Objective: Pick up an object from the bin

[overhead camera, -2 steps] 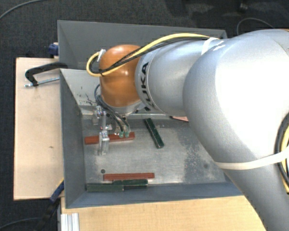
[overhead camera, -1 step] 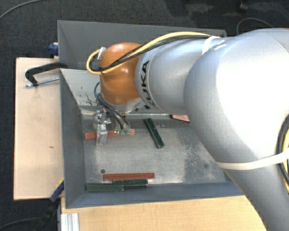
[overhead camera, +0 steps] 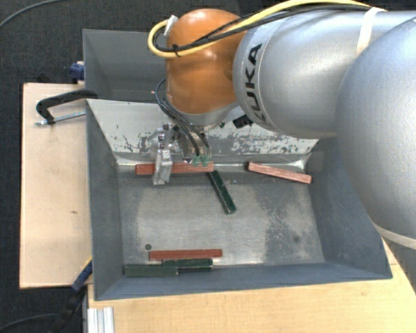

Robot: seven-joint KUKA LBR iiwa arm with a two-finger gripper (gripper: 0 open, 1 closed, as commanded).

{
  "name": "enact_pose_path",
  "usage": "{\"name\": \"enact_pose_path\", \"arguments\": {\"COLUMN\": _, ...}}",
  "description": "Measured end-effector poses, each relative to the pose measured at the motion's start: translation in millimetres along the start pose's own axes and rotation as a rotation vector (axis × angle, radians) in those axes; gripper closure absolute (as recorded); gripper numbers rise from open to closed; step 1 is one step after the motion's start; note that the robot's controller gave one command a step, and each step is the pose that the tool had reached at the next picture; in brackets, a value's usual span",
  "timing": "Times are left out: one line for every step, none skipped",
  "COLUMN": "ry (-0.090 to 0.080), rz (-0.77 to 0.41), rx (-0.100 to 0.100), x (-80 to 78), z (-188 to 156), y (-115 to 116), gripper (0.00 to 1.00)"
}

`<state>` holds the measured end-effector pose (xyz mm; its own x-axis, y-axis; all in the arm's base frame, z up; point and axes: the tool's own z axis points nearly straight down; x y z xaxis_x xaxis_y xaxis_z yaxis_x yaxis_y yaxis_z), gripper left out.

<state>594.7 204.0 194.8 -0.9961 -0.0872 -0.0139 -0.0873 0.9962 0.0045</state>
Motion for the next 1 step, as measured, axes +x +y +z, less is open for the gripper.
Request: {"name": "enact_pose_path", "arguments": {"ry": 0.002, "rz": 0.083, "rx": 0.0, "x": 43.1, "z": -74.0, "y": 3.3, "gripper": 1.0}}
